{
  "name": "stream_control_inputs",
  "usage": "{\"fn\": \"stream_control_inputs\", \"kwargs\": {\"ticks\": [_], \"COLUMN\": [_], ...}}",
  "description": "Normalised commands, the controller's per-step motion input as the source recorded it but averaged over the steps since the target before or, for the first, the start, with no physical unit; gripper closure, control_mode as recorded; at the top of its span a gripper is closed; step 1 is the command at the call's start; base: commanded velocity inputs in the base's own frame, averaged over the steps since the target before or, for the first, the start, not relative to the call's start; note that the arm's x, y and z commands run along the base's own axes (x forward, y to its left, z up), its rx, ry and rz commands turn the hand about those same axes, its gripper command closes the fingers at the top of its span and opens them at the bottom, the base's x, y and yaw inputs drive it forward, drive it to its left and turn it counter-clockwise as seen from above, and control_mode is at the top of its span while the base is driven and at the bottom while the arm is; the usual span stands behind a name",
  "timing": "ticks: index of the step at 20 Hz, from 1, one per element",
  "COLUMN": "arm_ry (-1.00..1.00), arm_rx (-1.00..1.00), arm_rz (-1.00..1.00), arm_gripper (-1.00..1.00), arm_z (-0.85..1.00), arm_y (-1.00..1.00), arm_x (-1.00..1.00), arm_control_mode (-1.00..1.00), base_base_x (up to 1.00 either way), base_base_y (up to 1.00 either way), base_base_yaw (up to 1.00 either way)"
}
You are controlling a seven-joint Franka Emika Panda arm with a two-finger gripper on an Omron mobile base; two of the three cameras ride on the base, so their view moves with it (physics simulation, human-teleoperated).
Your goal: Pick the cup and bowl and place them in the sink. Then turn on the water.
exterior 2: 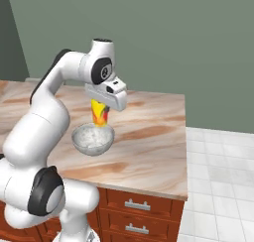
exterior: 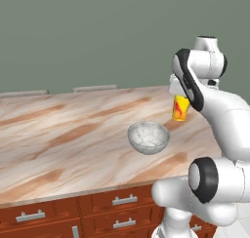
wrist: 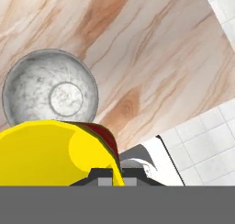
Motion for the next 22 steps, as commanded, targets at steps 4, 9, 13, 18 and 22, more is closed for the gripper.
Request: {"fn": "stream_control_inputs", "kwargs": {"ticks": [4,9,13,18,22], "arm_ry": [-0.06,-0.02,0.00,0.00,0.00], "arm_rx": [0.02,0.00,0.00,0.00,0.00], "arm_rz": [-0.11,0.17,0.20,0.20,0.13], "arm_gripper": [1.00,1.00,1.00,1.00,1.00], "arm_z": [0.00,-0.05,-0.10,-0.24,-0.20], "arm_y": [0.09,0.45,0.37,0.26,0.38], "arm_x": [0.21,0.65,0.55,0.37,0.18], "arm_control_mode": [-1.00,-1.00,-1.00,-1.00,-1.00], "base_base_x": [0.00,0.00,0.00,0.00,0.00], "base_base_y": [0.00,0.00,0.00,0.00,0.00], "base_base_yaw": [0.00,0.00,0.00,0.00,0.00]}}
